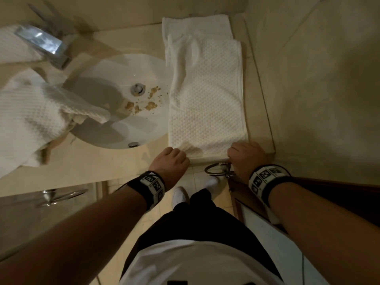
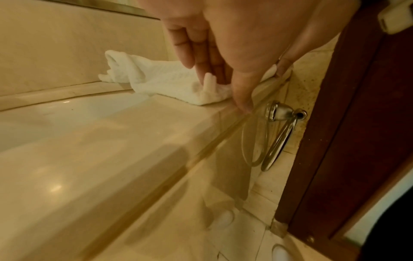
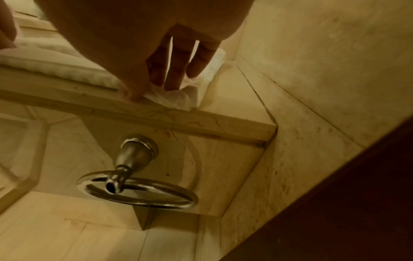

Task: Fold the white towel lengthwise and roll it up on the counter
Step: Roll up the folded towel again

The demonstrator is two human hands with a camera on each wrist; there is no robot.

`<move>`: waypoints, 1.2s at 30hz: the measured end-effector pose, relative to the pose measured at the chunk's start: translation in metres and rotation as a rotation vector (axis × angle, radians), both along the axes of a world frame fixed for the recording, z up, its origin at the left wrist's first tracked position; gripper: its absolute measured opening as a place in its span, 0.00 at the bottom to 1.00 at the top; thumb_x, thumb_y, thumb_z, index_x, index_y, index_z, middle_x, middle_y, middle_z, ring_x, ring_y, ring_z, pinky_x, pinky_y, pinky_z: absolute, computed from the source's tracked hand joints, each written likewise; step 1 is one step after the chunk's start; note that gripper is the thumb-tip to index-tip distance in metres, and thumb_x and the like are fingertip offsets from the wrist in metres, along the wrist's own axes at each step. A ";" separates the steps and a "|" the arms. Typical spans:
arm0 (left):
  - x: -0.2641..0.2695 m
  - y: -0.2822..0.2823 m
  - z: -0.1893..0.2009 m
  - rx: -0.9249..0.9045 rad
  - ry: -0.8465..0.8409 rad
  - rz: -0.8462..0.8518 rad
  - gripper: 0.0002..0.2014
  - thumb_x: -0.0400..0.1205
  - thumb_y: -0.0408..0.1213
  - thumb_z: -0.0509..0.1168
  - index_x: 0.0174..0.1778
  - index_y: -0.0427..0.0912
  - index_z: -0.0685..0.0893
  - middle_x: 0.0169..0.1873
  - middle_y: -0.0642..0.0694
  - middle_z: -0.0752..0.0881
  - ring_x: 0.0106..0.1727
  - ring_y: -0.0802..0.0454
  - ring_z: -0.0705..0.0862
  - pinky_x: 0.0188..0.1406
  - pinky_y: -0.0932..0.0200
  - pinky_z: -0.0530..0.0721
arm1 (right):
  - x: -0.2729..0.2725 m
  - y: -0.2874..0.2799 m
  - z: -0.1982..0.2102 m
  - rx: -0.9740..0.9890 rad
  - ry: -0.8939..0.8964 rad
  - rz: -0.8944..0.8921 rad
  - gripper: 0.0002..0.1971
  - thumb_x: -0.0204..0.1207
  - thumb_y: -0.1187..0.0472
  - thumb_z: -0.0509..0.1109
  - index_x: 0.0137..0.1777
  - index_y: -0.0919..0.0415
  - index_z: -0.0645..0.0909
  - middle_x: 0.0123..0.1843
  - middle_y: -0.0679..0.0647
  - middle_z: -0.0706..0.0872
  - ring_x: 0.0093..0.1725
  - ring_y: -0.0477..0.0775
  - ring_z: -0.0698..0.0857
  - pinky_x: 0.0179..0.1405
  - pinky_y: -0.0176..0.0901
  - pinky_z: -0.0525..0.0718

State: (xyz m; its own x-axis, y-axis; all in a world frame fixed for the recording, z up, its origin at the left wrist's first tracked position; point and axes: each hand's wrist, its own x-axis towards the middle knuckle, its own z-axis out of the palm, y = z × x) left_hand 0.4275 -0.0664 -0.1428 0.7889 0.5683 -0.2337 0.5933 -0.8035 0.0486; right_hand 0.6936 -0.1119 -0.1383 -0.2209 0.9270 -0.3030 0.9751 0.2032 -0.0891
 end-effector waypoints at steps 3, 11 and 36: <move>0.003 0.006 0.002 -0.098 0.007 0.021 0.12 0.65 0.33 0.79 0.42 0.44 0.88 0.37 0.47 0.86 0.37 0.43 0.84 0.44 0.52 0.82 | 0.004 -0.003 -0.003 -0.003 0.012 -0.104 0.08 0.65 0.61 0.77 0.36 0.52 0.79 0.38 0.48 0.82 0.38 0.57 0.82 0.42 0.48 0.65; 0.011 0.038 0.011 -0.394 0.004 0.604 0.05 0.86 0.55 0.61 0.52 0.60 0.79 0.49 0.48 0.78 0.50 0.42 0.75 0.59 0.48 0.75 | 0.007 0.010 0.008 -0.100 0.066 -0.319 0.06 0.82 0.56 0.65 0.44 0.46 0.72 0.36 0.42 0.79 0.39 0.51 0.80 0.58 0.52 0.67; 0.048 -0.007 0.002 -0.073 0.002 0.324 0.23 0.72 0.39 0.72 0.65 0.42 0.83 0.55 0.42 0.83 0.50 0.40 0.81 0.43 0.49 0.81 | -0.012 0.000 -0.015 0.225 0.000 -0.072 0.15 0.73 0.48 0.73 0.54 0.55 0.79 0.48 0.55 0.80 0.42 0.59 0.80 0.35 0.49 0.77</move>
